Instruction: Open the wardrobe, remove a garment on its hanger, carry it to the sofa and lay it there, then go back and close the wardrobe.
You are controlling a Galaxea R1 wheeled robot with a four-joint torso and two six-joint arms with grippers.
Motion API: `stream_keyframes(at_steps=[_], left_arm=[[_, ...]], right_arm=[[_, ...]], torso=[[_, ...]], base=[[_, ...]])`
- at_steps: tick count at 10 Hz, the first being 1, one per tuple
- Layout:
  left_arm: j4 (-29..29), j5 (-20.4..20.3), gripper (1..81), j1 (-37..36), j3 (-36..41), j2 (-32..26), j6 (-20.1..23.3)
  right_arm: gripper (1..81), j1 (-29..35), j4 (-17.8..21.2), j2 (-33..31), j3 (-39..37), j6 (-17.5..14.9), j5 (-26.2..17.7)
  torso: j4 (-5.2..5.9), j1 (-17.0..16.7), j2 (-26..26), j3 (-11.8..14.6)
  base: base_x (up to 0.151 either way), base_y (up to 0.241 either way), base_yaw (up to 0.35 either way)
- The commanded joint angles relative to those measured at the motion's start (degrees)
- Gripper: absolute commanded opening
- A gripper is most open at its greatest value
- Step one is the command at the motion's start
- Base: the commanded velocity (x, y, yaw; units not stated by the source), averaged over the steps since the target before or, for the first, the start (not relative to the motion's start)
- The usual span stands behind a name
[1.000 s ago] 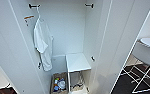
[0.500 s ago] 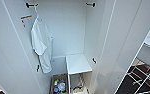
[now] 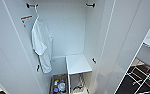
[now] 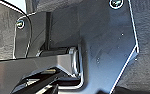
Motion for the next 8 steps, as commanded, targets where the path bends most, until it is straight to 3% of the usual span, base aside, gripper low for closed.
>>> stream_keyframes(at_steps=[1,2,3,5,7,8], left_arm=[[-6.03,2.15,81.1,1.34,0.48,-0.51,-2.76],[-9.01,3.02,81.1,1.78,0.48,-0.24,-3.03],[-11.19,7.91,81.1,1.43,0.48,0.53,-2.6],[-17.19,9.8,81.1,1.17,0.48,1.07,0.58],[-30.72,10.59,81.1,0.91,0.21,1.69,17.97],[-40.81,10.51,81.1,0.73,0.21,1.69,29.54]], right_arm=[[81.1,1.73,0.02,-0.04,-0.11,-0.42,-3.56],[81.1,1.82,0.02,-0.13,-0.11,-0.42,-3.65],[81.1,2.0,0.11,-0.05,0.07,-0.16,-3.74],[81.1,2.17,0.02,-0.13,0.07,-0.42,-3.91],[81.1,2.17,0.02,-0.13,0.07,-0.42,-3.91],[81.1,2.17,0.02,-0.13,0.06,-0.42,-3.91]], torso=[[0.0,0.0,0.0,0.0],[0.0,0.0,0.0,0.0],[0.0,0.0,0.0,0.0],[0.0,0.0,0.0,0.0],[0.0,0.0,0.0,0.0],[0.0,0.0,0.0,3.22]], base=[[0.0,0.0,0.0],[0.0,0.0,0.0],[0.0,0.0,0.0],[0.0,0.0,0.0],[0.0,0.0,0.0],[0.0,0.0,0.0]])
